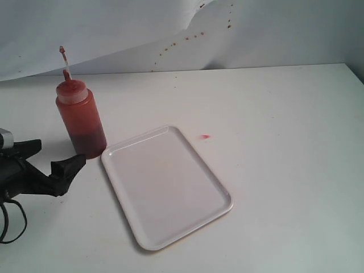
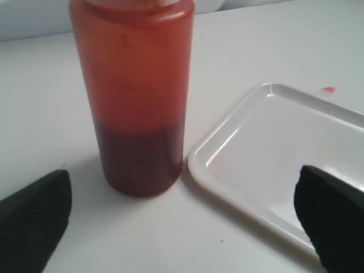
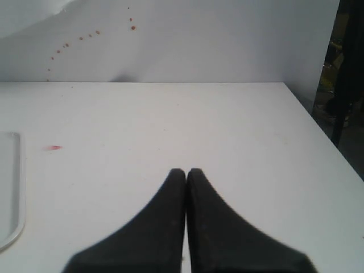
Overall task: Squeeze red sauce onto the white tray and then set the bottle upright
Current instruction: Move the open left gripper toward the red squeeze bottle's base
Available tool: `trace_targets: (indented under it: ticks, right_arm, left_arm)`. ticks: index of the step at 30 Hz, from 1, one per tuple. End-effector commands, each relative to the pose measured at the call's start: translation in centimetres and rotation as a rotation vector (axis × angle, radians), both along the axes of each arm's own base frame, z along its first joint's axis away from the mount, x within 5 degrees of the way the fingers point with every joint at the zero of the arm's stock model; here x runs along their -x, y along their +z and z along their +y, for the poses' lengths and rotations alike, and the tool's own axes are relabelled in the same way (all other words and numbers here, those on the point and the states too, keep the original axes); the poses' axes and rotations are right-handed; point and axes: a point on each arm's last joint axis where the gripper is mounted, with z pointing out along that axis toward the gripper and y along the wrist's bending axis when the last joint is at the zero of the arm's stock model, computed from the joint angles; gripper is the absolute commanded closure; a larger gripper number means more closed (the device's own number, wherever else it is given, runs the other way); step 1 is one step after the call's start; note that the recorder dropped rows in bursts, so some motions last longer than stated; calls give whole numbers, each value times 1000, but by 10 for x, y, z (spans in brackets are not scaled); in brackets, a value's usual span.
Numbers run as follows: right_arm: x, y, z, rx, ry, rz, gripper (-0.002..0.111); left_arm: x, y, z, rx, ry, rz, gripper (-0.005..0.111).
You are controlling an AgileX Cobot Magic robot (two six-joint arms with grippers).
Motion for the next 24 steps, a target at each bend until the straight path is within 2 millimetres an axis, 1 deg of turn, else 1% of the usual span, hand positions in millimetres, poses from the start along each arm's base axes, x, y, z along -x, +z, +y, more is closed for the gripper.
trace_targets:
  ticks: [1, 5, 9, 11, 14, 20, 24]
  right_arm:
    - [0, 0, 0, 1, 5, -13, 108]
    - [0, 0, 0, 1, 5, -13, 108]
    - [0, 0, 0, 1, 5, -13, 108]
    - [0, 0, 0, 1, 5, -13, 108]
    - [0, 0, 0, 1, 5, -13, 108]
    - [0, 0, 0, -1, 5, -13, 108]
    - [0, 0, 0, -1, 5, -13, 108]
  left_arm:
    - [-6, -1, 2, -13, 16, 11, 2]
    - [-15, -8, 3, -21, 13, 29, 2]
    - [-28, -29, 3, -19, 4, 66, 2]
    - [-31, -35, 3, -9, -3, 68, 2]
    - [-37, -38, 3, -4, -5, 61, 2]
    - [-48, -38, 3, -7, -5, 41, 2]
    - [-56, -44, 4, -6, -9, 39, 2]
